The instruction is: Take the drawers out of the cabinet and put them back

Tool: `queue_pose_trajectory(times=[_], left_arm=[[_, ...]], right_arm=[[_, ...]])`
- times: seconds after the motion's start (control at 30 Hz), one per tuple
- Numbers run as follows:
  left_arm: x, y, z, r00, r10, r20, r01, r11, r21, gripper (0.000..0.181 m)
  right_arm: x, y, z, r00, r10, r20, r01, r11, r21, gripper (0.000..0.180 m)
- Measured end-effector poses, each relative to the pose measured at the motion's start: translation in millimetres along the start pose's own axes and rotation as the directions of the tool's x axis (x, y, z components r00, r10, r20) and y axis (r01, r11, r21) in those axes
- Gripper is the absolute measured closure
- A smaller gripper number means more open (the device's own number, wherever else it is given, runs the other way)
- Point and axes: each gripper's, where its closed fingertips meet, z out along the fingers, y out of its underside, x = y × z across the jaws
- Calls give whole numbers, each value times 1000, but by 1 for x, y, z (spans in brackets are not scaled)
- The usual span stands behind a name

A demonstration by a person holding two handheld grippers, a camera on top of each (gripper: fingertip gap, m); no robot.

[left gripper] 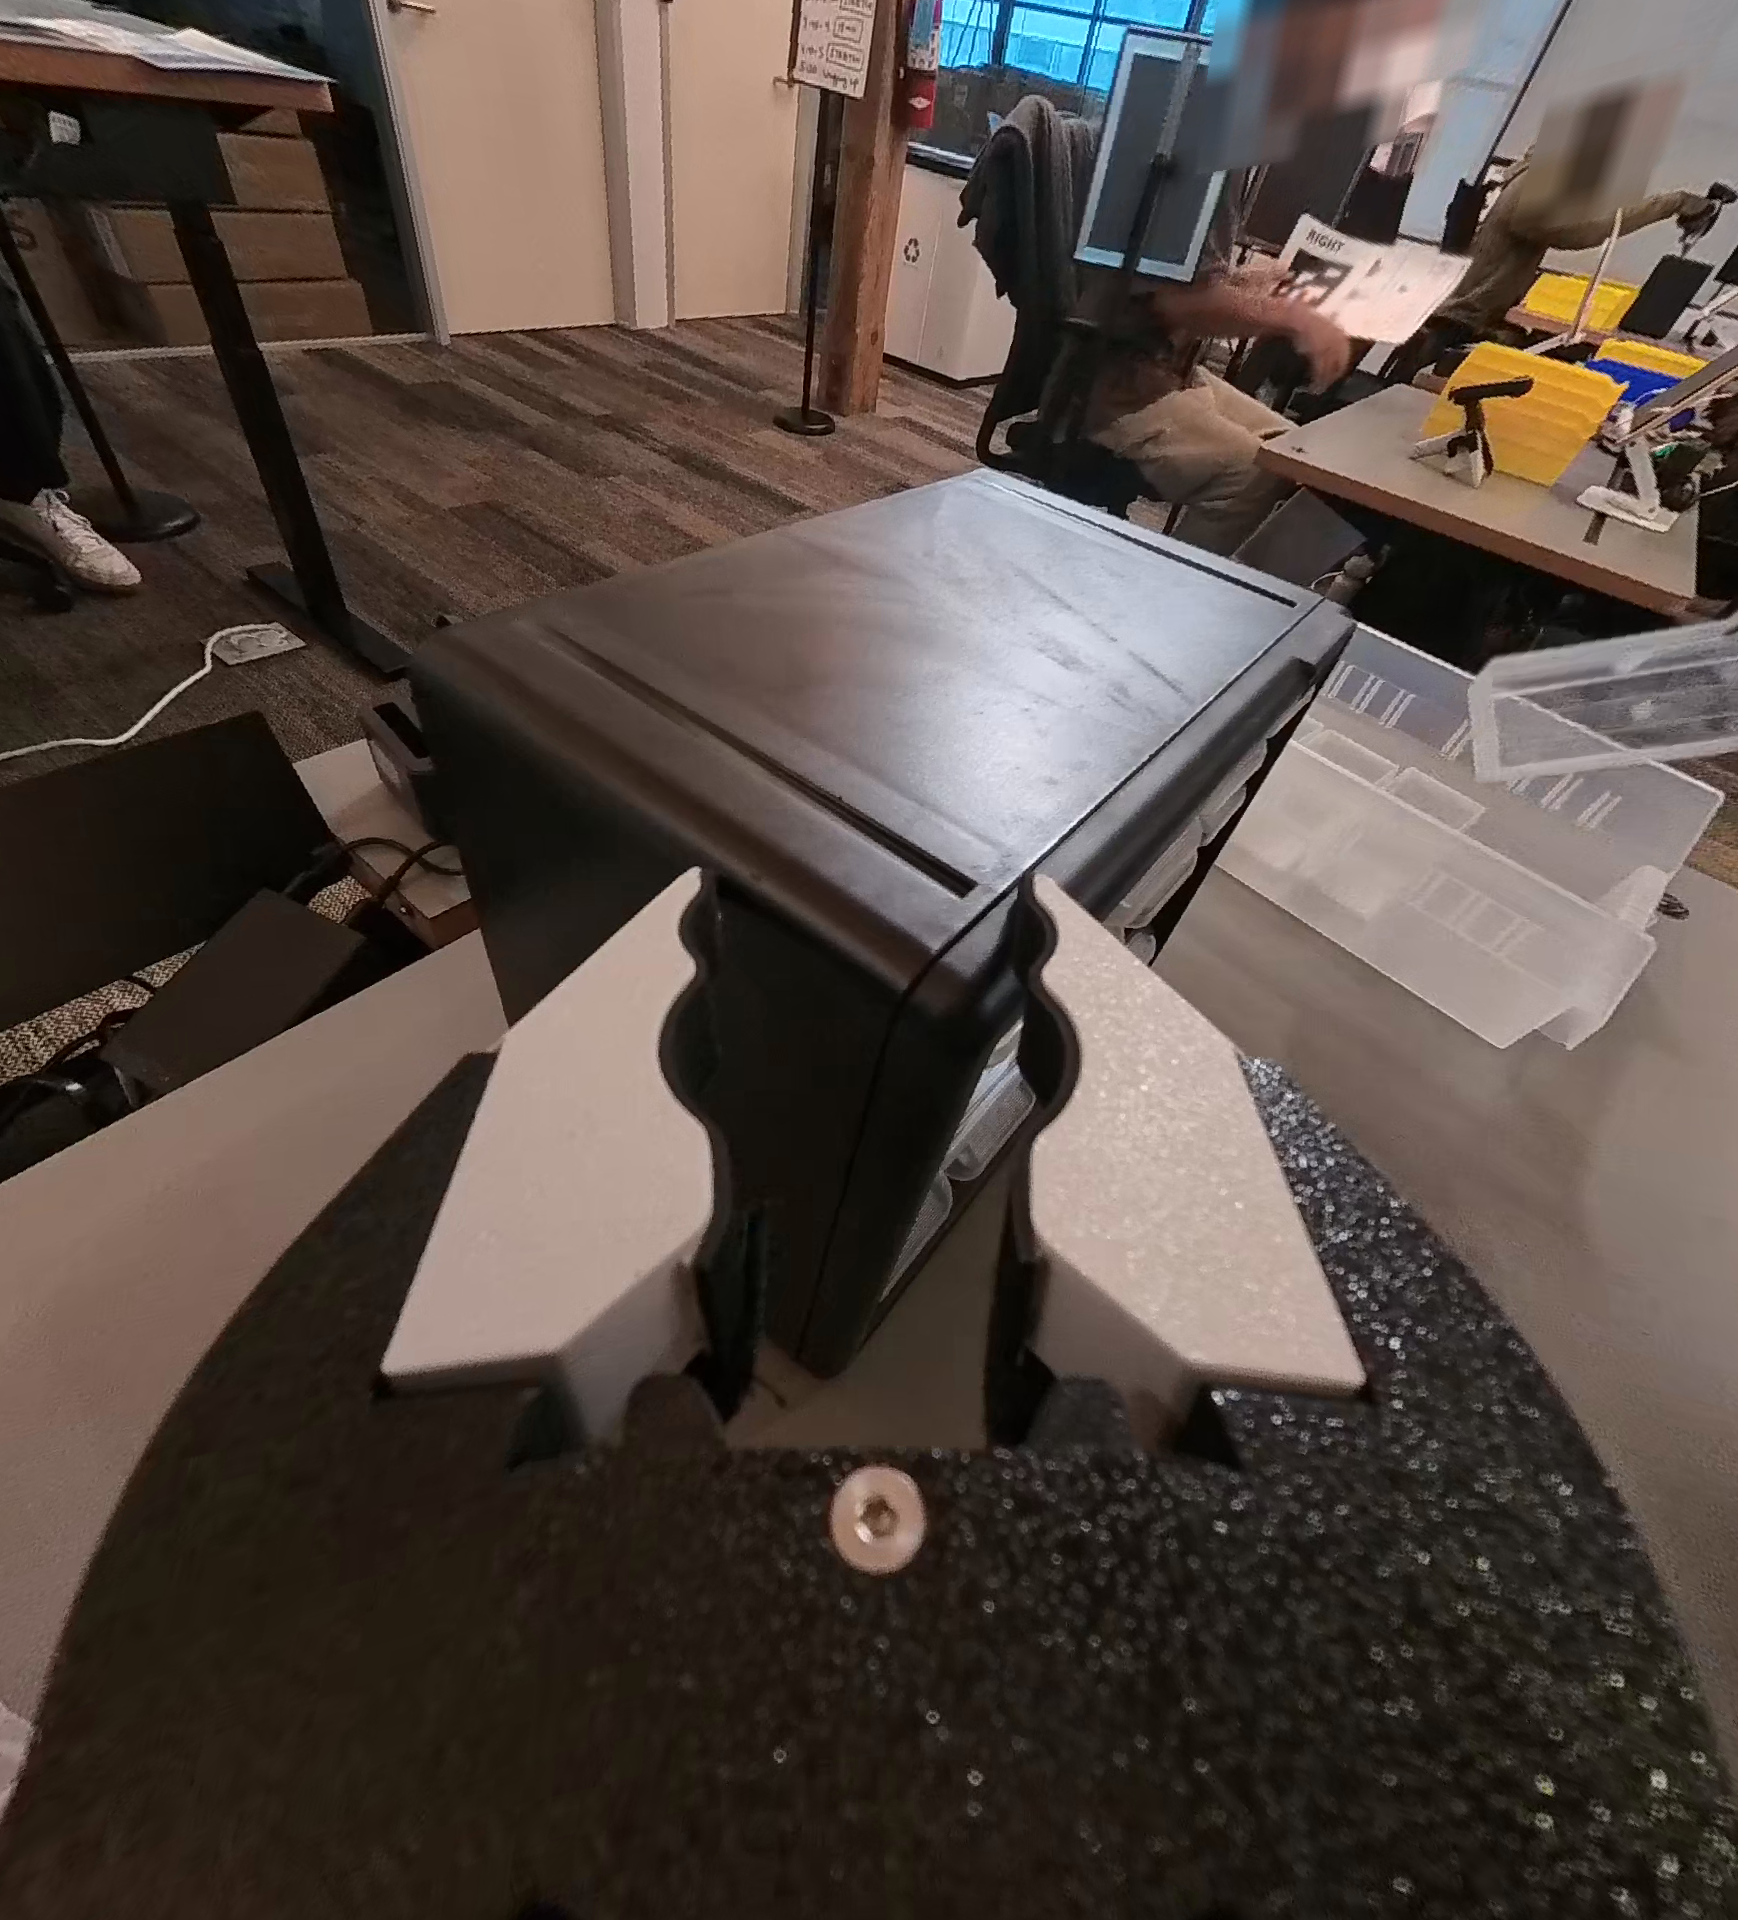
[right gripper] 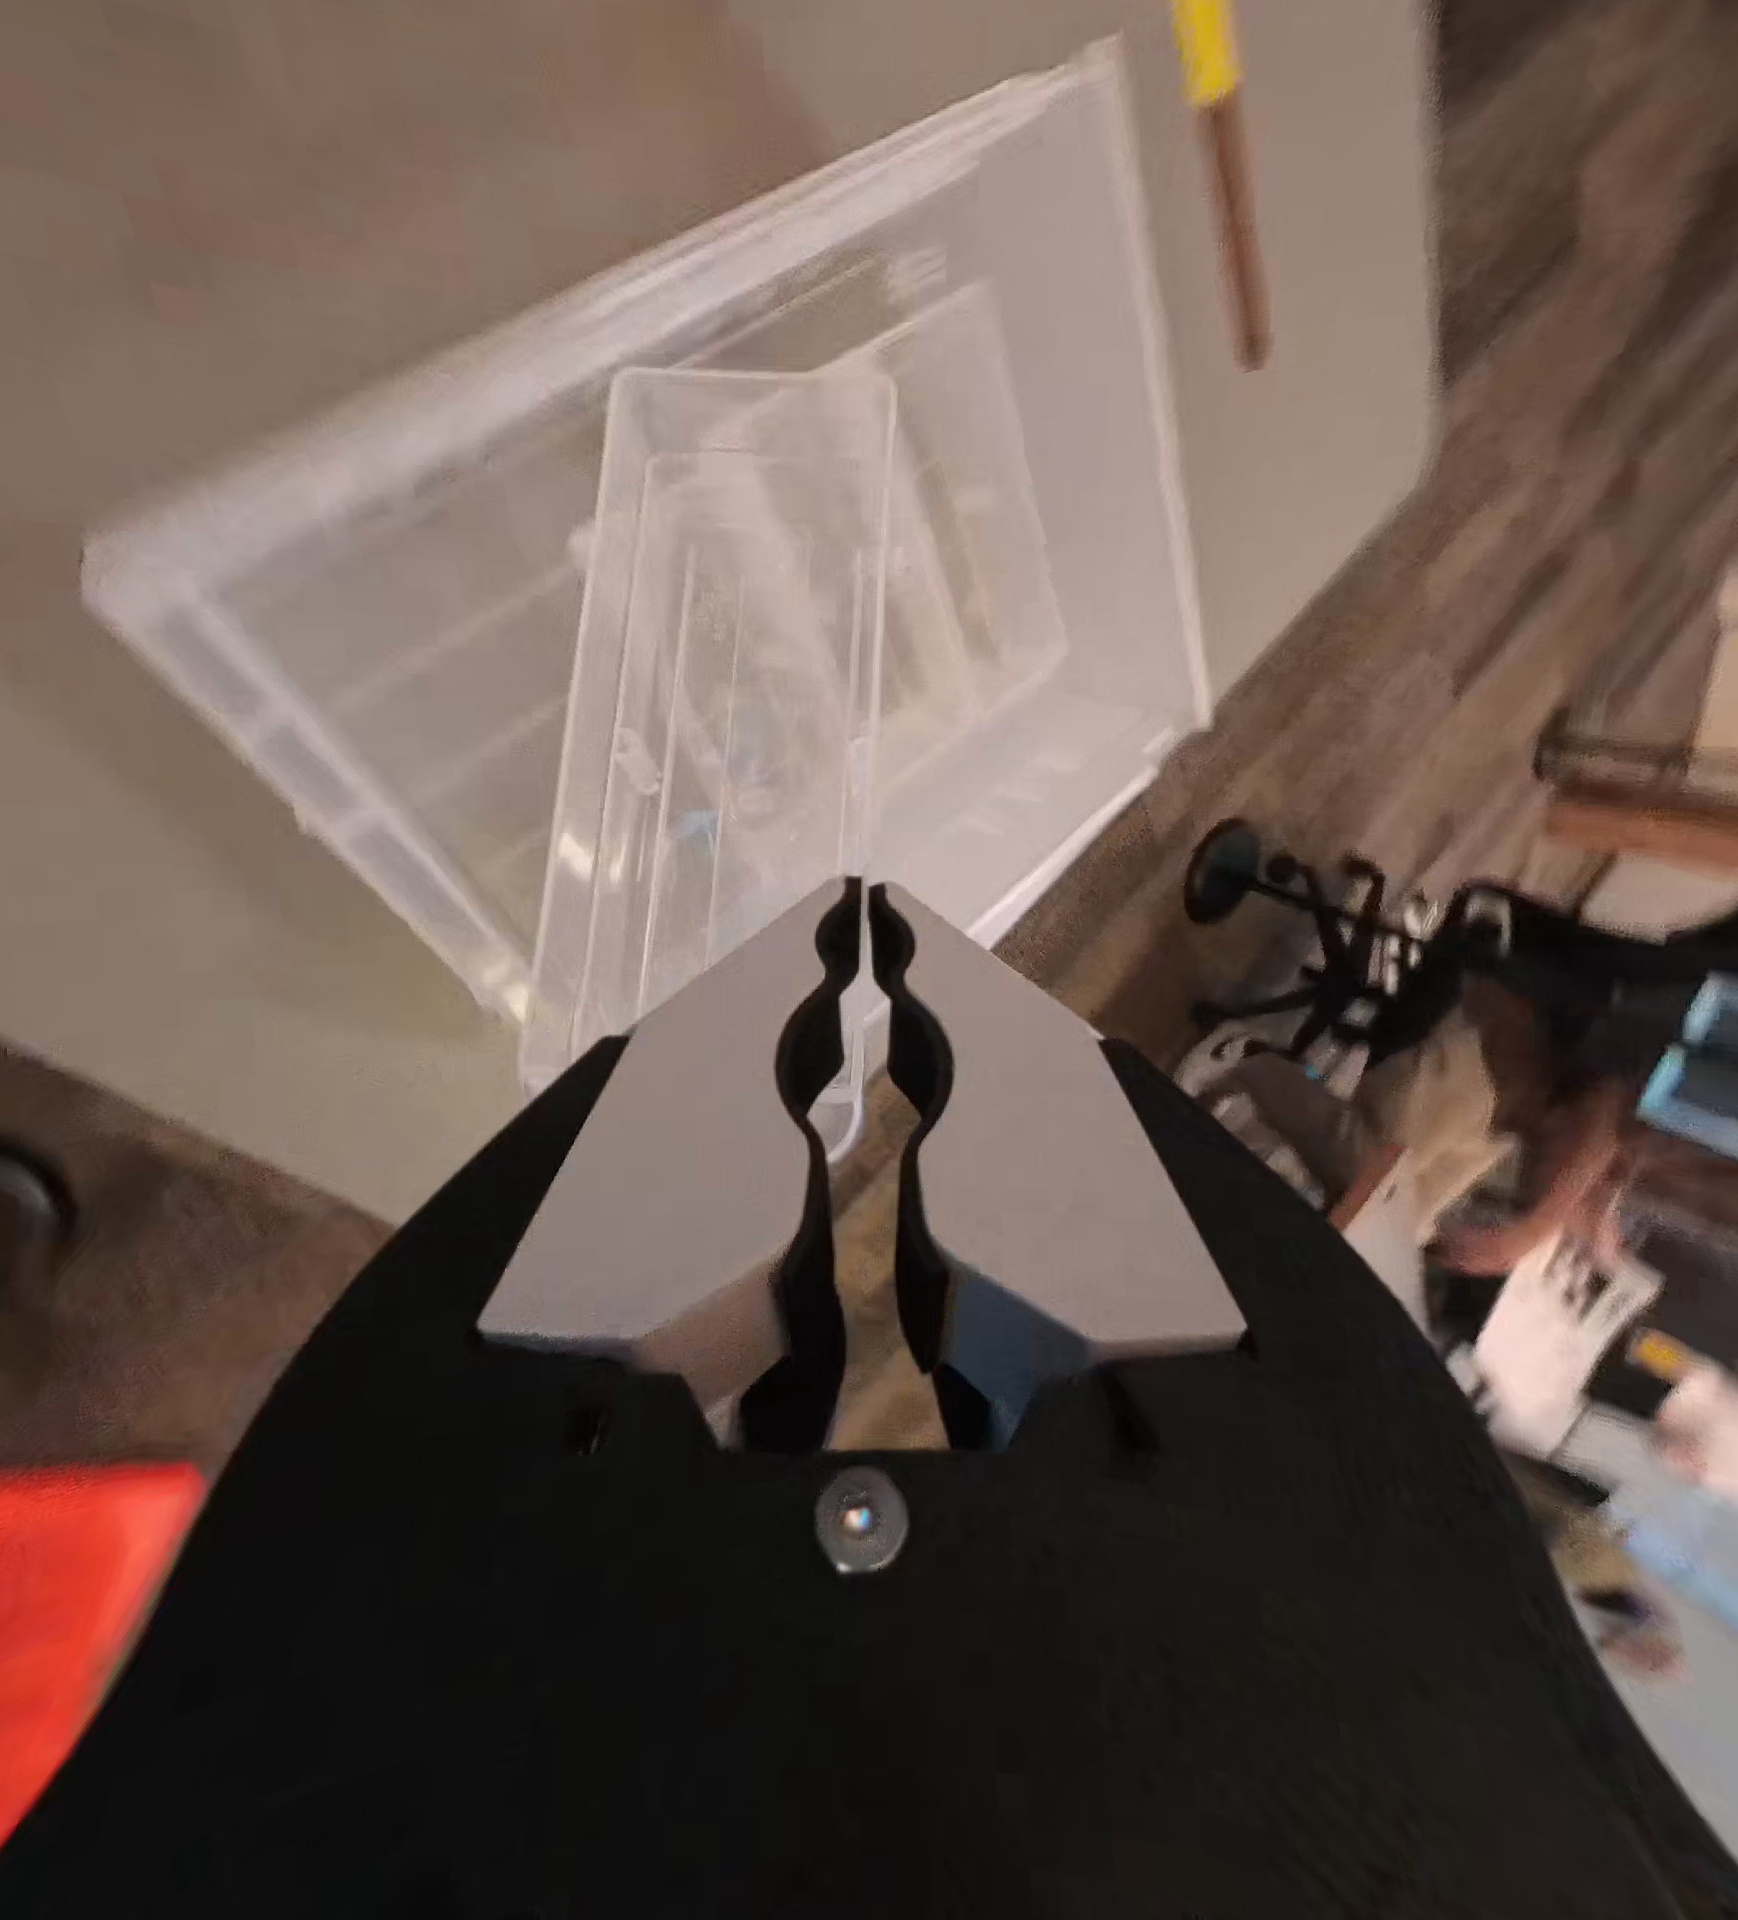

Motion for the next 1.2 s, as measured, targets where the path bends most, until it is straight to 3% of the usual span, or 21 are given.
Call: queue_pose_trajectory(times=[0.07, 0.17, 0.27, 0.53, 0.6, 0.73, 0.9, 1.0, 1.1, 1.13, 1.2], left_arm=[[0, 0, 0, 1000, -1, 1, 1, 1000, -1, 126], [0, 0, 0, 1000, -1, 9, 1, 1000, -4, 126], [0, 0, 0, 1000, 1, 18, 0, 1000, -10, 126], [0, 0, 1, 1000, 0, 16, 0, 1000, -9, 126], [0, 0, 1, 1000, 0, 17, 0, 1000, -10, 126], [0, 0, 1, 1000, -9, 26, 9, 1000, -11, 126], [-8, -2, 2, 995, -26, 98, 28, 999, -20, 117], [-9, -18, -11, 984, -6, 178, -3, 999, 51, 93], [7, -37, -45, 978, 23, 207, -57, 985, 160, 89], [13, -42, -58, 976, -2, 217, -45, 976, 212, 89], [27, -46, -81, 971, -71, 228, 1, 955, 296, 89]], right_arm=[[-12, 10, 20, 979, -159, 125, 160, 987, 5, 180], [-38, 13, 55, 927, -220, 304, 222, 975, 30, 180], [-53, 22, 84, 883, -273, 382, 300, 954, -12, 180], [-67, 42, 126, 856, -254, 451, 312, 948, -58, 180], [-69, 46, 132, 872, -215, 440, 277, 957, -83, 177], [-69, 48, 123, 911, -43, 410, 94, 990, -105, 155], [-44, 44, 86, 973, 161, 164, -173, 983, 63, 144], [-22, 53, 66, 919, 393, -2, -381, 892, 241, 128], [-8, 81, 57, 744, 667, -42, -602, 696, 393, 116], [-5, 94, 58, 664, 747, -35, -663, 610, 433, 117], [-6, 112, 61, 507, 861, 43, -756, 420, 501, 149]])
